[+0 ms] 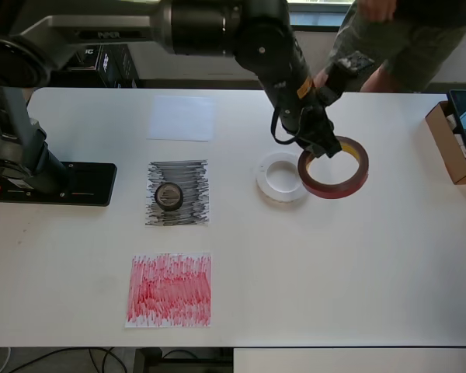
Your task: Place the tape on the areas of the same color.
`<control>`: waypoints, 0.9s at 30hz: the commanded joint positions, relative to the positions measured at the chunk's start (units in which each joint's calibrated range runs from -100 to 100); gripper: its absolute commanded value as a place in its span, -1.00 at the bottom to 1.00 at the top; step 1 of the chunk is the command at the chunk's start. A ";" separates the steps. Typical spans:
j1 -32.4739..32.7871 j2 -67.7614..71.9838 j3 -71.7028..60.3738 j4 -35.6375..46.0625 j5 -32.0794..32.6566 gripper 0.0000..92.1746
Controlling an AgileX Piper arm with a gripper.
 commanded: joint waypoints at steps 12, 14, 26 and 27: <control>-23.98 -45.95 57.05 -0.67 -23.90 -1.00; -28.01 -45.95 58.41 -1.10 -26.60 -1.00; -34.16 -45.11 77.86 -37.33 -29.47 -1.00; -34.16 -44.36 78.31 -38.43 -29.47 -1.00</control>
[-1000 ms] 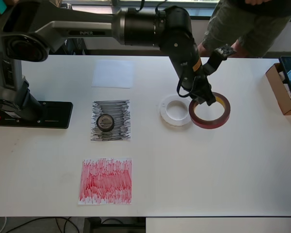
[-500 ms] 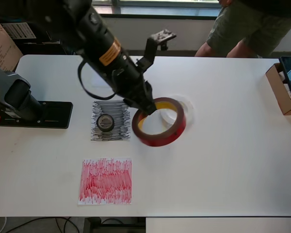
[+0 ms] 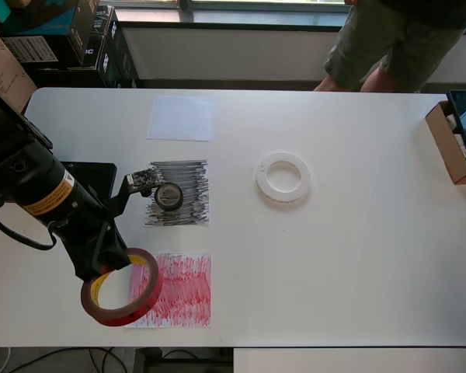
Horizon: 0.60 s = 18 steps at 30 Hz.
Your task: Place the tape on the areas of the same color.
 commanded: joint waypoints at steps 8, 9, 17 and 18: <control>-1.85 10.17 9.49 -24.35 0.01 -0.99; -1.78 10.82 8.95 -24.35 0.01 -0.99; 0.83 13.53 7.59 -24.35 1.23 -1.00; 1.78 13.53 7.04 -24.01 2.46 -1.00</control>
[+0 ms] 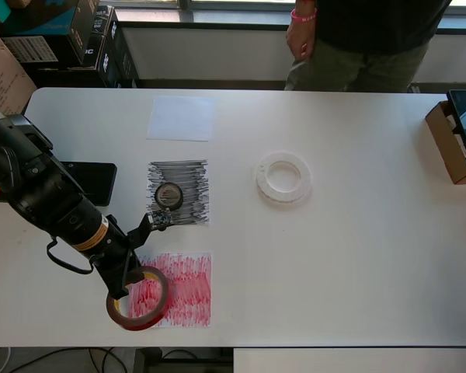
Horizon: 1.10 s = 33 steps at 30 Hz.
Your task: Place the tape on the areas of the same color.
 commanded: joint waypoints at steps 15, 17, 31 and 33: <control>4.31 9.82 -9.10 0.45 7.79 -1.00; 4.16 11.13 -9.10 0.45 7.79 -1.00; 4.95 11.97 -6.83 0.53 9.43 -0.99; 4.95 11.97 -6.74 0.62 9.76 -0.97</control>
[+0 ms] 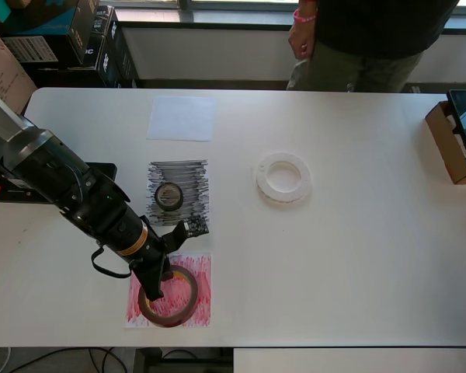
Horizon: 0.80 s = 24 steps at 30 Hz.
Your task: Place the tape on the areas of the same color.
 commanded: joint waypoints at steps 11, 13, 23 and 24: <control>-0.12 -0.16 0.40 -0.52 1.83 -0.42; -0.12 -0.16 0.40 -0.52 1.83 -0.39; -0.12 -0.06 0.40 -0.52 1.75 -0.38; -0.12 -0.06 0.40 -0.52 1.83 -0.38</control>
